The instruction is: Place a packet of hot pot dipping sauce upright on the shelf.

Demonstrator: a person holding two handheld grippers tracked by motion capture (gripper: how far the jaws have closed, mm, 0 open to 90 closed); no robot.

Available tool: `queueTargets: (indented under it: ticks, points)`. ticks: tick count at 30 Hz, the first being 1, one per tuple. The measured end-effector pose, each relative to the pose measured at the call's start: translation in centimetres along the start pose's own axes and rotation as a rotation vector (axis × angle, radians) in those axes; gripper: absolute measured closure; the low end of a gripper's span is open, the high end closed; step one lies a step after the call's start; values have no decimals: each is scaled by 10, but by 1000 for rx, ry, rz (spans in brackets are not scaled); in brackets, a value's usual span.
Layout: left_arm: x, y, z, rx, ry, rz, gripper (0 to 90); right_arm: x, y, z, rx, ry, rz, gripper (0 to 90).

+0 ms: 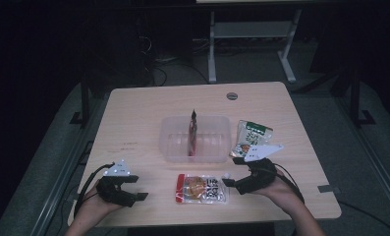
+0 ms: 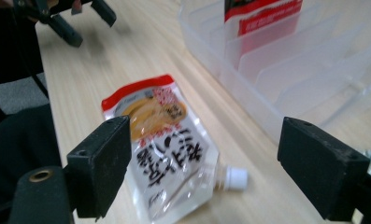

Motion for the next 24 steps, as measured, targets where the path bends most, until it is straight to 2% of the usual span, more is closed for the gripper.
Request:
queueTargets:
  ticks: [7, 10, 12, 13, 14, 15, 17, 18, 20, 22, 24]
  points:
    - [-8, -4, 5, 7, -25, -9, 243, -5, 10, -23, 26, -7, -43, 170]
    - [-10, -7, 8, 9, -35, -19, 243, -8, 14, -32, 36, -28, -52, 172]
    - [-13, -9, 9, 9, -33, -27, 245, -10, 17, -38, 43, -38, -61, 209]
    - [-14, -10, 10, 9, -38, -29, 245, -10, 19, -41, 49, -50, -62, 249]
    - [-14, -11, 10, 14, -41, -33, 245, -10, 20, -44, 68, -45, -59, 358]
    - [-14, -12, 11, 9, -47, -33, 245, -8, 20, -45, 77, -43, -46, 407]
    - [-14, -13, 11, 9, -47, -38, 245, -4, 18, -45, 84, -56, 9, 595]
    - [-14, -14, 11, 7, -54, -40, 245, 0, 16, -45, 84, -60, 42, 653]
    - [-16, -15, 11, 6, -44, -51, 245, 7, 9, -48, 103, -34, 92, 801]
    - [-17, -16, 11, 1, -40, -56, 245, 12, 4, -49, 121, -9, 104, 880]
    - [-17, -17, 12, 2, -49, -59, 245, 17, 0, -49, 135, 18, 128, 898]
Point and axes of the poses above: each handheld gripper's, and its own axes: y roughly backward along the jaws, z roughly out of its top, x roughly to its left, the point moved 8 cm from there along -y, roughly forward along the jaws, and after that the axes turned 7 degrees about -y, right-handed, at the moved point
